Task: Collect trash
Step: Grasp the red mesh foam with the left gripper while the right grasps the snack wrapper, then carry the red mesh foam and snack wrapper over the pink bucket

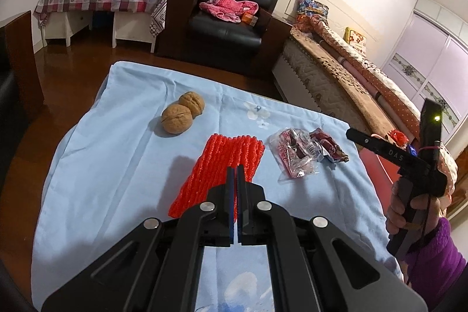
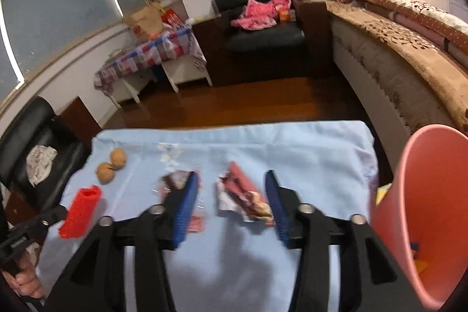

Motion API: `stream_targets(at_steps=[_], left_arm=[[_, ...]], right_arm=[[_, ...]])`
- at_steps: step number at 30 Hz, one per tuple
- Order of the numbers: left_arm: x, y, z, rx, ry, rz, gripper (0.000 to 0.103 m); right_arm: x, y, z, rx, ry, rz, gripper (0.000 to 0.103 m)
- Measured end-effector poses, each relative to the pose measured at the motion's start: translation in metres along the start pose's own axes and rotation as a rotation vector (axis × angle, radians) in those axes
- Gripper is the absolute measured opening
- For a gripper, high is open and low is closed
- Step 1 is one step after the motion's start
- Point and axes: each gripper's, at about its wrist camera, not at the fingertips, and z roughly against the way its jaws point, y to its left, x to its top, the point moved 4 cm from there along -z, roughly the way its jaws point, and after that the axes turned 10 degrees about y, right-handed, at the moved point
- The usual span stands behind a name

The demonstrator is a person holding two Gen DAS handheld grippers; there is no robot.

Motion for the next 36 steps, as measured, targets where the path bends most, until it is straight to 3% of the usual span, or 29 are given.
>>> stream_targets(at_steps=[6, 7, 9, 12, 26, 36], left_arm=[[0.001, -0.001, -0.005, -0.005, 0.012, 0.012, 0.000], [0.000, -0.002, -0.004, -0.004, 0.011, 0.010, 0.000], [0.000, -0.004, -0.002, -0.003, 0.007, 0.006, 0.000], [-0.001, -0.007, 0.000, -0.002, 0.006, 0.009, 0.000], [0.000, -0.059, 0.010, -0.032, -0.015, -0.084, 0.000], [0.010, -0.135, 0.010, -0.086, -0.040, -0.207, 0.000]], right_arm=[[-0.009, -0.010, -0.040, -0.069, 0.099, 0.030, 0.054], [-0.011, -0.010, -0.044, -0.067, 0.107, 0.025, 0.050], [-0.015, -0.012, -0.048, -0.041, 0.127, 0.001, 0.022], [-0.018, -0.016, -0.044, -0.020, 0.117, -0.021, 0.014], [-0.051, -0.019, 0.042, 0.056, -0.025, -0.108, 0.013], [-0.066, -0.048, 0.104, -0.001, -0.137, -0.169, 0.013]])
